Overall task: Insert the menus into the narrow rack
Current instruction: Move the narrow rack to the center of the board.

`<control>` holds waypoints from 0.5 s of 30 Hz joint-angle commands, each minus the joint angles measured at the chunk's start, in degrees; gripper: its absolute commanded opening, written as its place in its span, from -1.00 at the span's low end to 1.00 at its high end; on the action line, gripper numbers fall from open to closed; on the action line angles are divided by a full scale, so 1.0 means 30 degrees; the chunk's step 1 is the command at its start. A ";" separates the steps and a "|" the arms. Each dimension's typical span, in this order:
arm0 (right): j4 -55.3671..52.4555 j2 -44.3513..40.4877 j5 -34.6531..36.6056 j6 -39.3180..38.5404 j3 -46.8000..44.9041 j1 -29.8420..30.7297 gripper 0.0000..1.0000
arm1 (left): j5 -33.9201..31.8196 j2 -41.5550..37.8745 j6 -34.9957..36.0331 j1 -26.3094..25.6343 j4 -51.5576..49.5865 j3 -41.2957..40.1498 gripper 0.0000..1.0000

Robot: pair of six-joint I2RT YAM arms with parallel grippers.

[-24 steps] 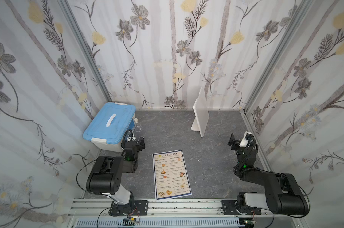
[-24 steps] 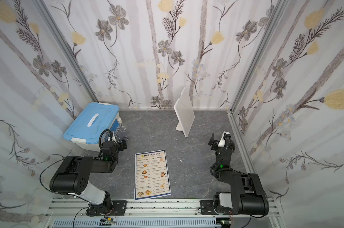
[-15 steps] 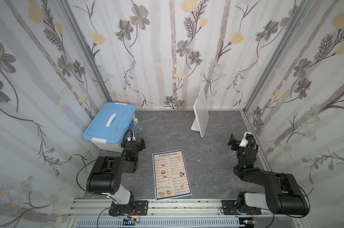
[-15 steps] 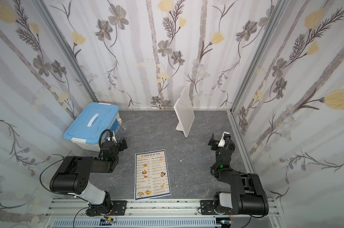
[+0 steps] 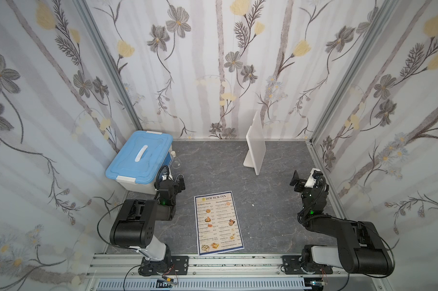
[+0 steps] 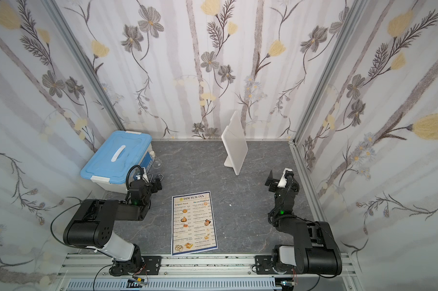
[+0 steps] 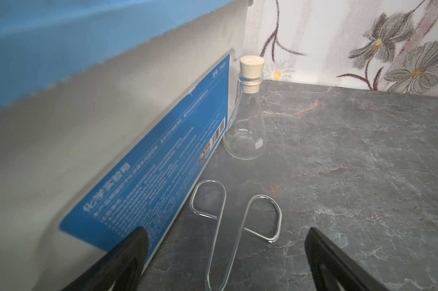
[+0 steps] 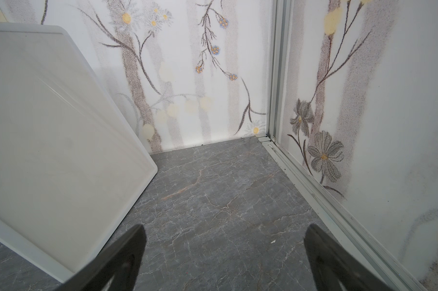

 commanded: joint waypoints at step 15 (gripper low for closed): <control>-1.7447 -0.9763 -0.0772 0.6123 0.5650 -0.0034 0.99 | 0.0377 -1.0660 -0.3045 -0.0612 -1.6155 0.3906 1.00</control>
